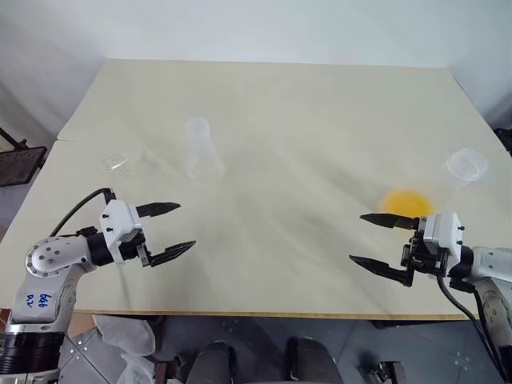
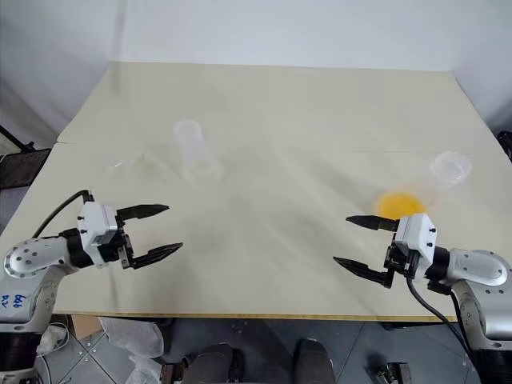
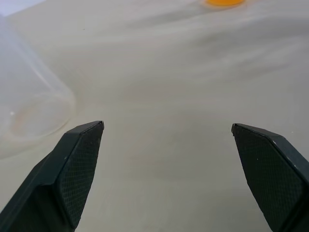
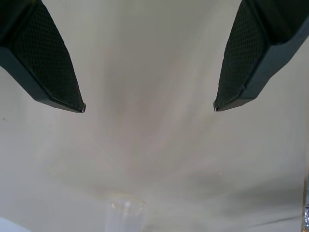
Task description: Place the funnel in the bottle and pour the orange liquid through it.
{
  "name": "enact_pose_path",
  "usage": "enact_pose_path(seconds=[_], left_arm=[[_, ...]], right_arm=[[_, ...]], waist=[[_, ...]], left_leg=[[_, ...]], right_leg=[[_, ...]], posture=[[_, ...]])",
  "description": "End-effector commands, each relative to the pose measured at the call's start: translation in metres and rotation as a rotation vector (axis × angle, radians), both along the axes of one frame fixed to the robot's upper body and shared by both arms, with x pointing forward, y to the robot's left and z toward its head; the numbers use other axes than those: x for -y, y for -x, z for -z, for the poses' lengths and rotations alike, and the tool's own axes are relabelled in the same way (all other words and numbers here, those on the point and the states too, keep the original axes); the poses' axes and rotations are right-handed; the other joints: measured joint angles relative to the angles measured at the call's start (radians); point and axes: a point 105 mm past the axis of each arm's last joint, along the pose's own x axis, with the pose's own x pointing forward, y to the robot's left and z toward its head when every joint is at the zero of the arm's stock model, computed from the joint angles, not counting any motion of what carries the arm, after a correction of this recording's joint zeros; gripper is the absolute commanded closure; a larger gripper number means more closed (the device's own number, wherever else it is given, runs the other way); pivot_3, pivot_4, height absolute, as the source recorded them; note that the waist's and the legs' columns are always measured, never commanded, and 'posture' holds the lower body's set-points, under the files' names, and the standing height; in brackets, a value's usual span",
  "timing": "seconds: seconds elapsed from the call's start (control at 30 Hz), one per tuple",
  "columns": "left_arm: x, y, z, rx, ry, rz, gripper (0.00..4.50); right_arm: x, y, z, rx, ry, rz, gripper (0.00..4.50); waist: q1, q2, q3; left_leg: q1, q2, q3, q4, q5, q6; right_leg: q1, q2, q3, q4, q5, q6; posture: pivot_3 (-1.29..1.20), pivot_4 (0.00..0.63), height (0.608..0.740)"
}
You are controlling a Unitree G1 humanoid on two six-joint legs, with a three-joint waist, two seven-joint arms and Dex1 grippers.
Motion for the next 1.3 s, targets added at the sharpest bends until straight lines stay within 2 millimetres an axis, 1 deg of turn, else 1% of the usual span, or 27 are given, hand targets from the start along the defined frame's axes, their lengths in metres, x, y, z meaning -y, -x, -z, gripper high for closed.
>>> enact_pose_path(seconds=[0.03,0.13,0.17,0.23,0.3,0.43,0.5,0.57,0.6,0.73,0.9,0.97,1.07,1.1,1.13,1.2,1.3], left_arm=[[-0.002,-0.002,-0.013,0.069,0.013,-0.018,0.00],[-0.009,-0.007,-0.024,0.088,0.130,-0.085,0.00],[-0.017,-0.012,-0.030,0.101,0.201,-0.152,0.00],[-0.033,-0.016,-0.032,0.121,0.258,-0.272,0.00],[-0.047,-0.013,-0.026,0.122,0.306,-0.377,0.00],[-0.067,0.003,-0.003,0.090,0.359,-0.547,0.00],[-0.074,0.010,0.012,0.052,0.368,-0.598,0.00],[-0.075,0.012,0.019,0.041,0.387,-0.624,0.00],[-0.072,0.011,0.018,0.047,0.393,-0.621,0.00],[-0.046,-0.006,-0.003,0.059,0.464,-0.540,0.00],[-0.013,-0.050,-0.031,0.061,0.421,-0.434,0.00],[-0.004,-0.071,-0.039,0.061,0.388,-0.437,0.00],[0.013,-0.096,-0.055,0.046,0.422,-0.411,0.00],[0.015,-0.105,-0.059,0.057,0.419,-0.436,0.00],[0.019,-0.112,-0.061,0.051,0.424,-0.440,0.00],[0.025,-0.122,-0.058,0.015,0.397,-0.450,0.00],[0.039,-0.141,-0.061,0.023,0.388,-0.462,0.00]], right_arm=[[0.003,0.000,-0.007,0.043,-0.003,0.020,0.04],[-0.004,-0.005,-0.013,0.059,-0.051,0.034,0.04],[-0.009,-0.008,-0.019,0.072,-0.092,0.043,0.04],[-0.020,-0.013,-0.028,0.093,-0.157,0.048,0.04],[-0.032,-0.017,-0.037,0.116,-0.215,0.050,0.04],[-0.051,-0.026,-0.051,0.160,-0.298,0.069,0.04],[-0.056,-0.029,-0.057,0.180,-0.328,0.078,0.04],[-0.059,-0.031,-0.059,0.193,-0.332,0.081,0.04],[-0.060,-0.032,-0.059,0.195,-0.328,0.080,0.04],[-0.058,-0.032,-0.055,0.184,-0.313,0.083,0.04],[-0.058,-0.026,-0.048,0.149,-0.312,0.075,0.04],[-0.058,-0.024,-0.046,0.144,-0.311,0.073,0.04],[-0.060,-0.023,-0.044,0.137,-0.318,0.070,0.04],[-0.061,-0.022,-0.044,0.132,-0.323,0.065,0.04],[-0.062,-0.021,-0.044,0.127,-0.327,0.061,0.04],[-0.064,-0.019,-0.043,0.123,-0.328,0.056,0.04],[-0.067,-0.015,-0.040,0.109,-0.339,0.053,0.04]], waist=[[0.000,0.000,0.000],[0.000,0.000,0.000],[0.000,0.000,0.000],[-0.004,0.000,0.000],[-0.008,0.000,0.000],[-0.011,0.000,0.000],[-0.005,0.000,0.000],[0.005,0.000,0.000],[0.013,0.000,0.000],[0.025,-0.001,0.000],[0.021,-0.001,-0.001],[0.016,-0.001,-0.001],[0.003,-0.001,-0.001],[0.000,-0.001,-0.001],[-0.002,-0.001,-0.001],[-0.005,-0.001,-0.001],[-0.002,-0.001,0.000]], left_leg=[[0.000,0.000,0.000,0.000,0.000,0.000],[0.000,0.000,0.000,0.000,0.000,0.000],[0.000,0.000,-0.001,0.000,0.000,0.000],[0.000,0.000,-0.001,0.001,0.000,0.000],[0.000,0.000,-0.001,0.001,0.000,0.000],[0.001,0.000,-0.001,0.000,0.000,0.000],[0.001,0.000,-0.002,0.000,0.000,0.000],[0.000,0.000,-0.002,0.001,0.000,0.000],[0.000,-0.001,-0.003,0.002,0.000,0.000],[-0.001,-0.002,-0.005,0.002,0.000,0.000],[-0.001,-0.002,-0.005,0.002,0.000,0.000],[-0.001,-0.002,-0.004,0.002,0.000,0.000],[0.000,-0.002,-0.002,0.001,0.000,0.000],[0.000,-0.002,-0.001,0.001,0.000,0.000],[-0.001,-0.002,0.000,0.001,0.000,0.000],[0.000,-0.002,0.002,0.001,0.000,0.000],[0.000,-0.002,0.004,0.000,0.000,0.000]], right_leg=[[0.000,0.000,0.000,0.000,0.000,0.000],[0.000,0.000,0.000,0.000,0.000,0.000],[0.000,0.000,0.000,0.000,0.000,0.000],[0.000,0.000,0.000,0.001,0.000,0.000],[0.000,0.000,0.000,0.001,0.000,0.000],[0.000,0.000,0.000,0.002,0.000,0.000],[-0.001,-0.001,0.000,0.002,0.000,0.000],[0.000,-0.001,0.000,0.002,0.000,0.000],[0.000,-0.001,0.000,0.002,0.000,0.000],[0.001,-0.001,0.000,0.002,0.000,0.000],[0.001,-0.001,-0.001,0.002,0.000,0.000],[0.001,-0.001,-0.001,0.002,0.000,0.000],[0.000,0.000,-0.002,0.003,0.000,0.000],[0.000,0.000,-0.002,0.003,0.000,0.000],[0.000,0.000,-0.003,0.003,0.000,0.000],[0.000,0.000,-0.003,0.003,0.000,0.000],[0.000,0.000,-0.004,0.003,0.000,0.000]], posture=[[0.00,0.150,0.740],[0.00,0.150,0.740],[0.00,0.150,0.740],[0.00,0.150,0.740],[0.00,0.150,0.740],[0.00,0.150,0.740],[0.00,0.150,0.740],[0.00,0.150,0.740],[0.00,0.150,0.740],[0.00,0.150,0.740],[0.00,0.150,0.740],[0.00,0.150,0.740],[0.00,0.150,0.740],[0.00,0.150,0.740],[0.00,0.150,0.740],[0.00,0.150,0.740],[0.00,0.150,0.740]])
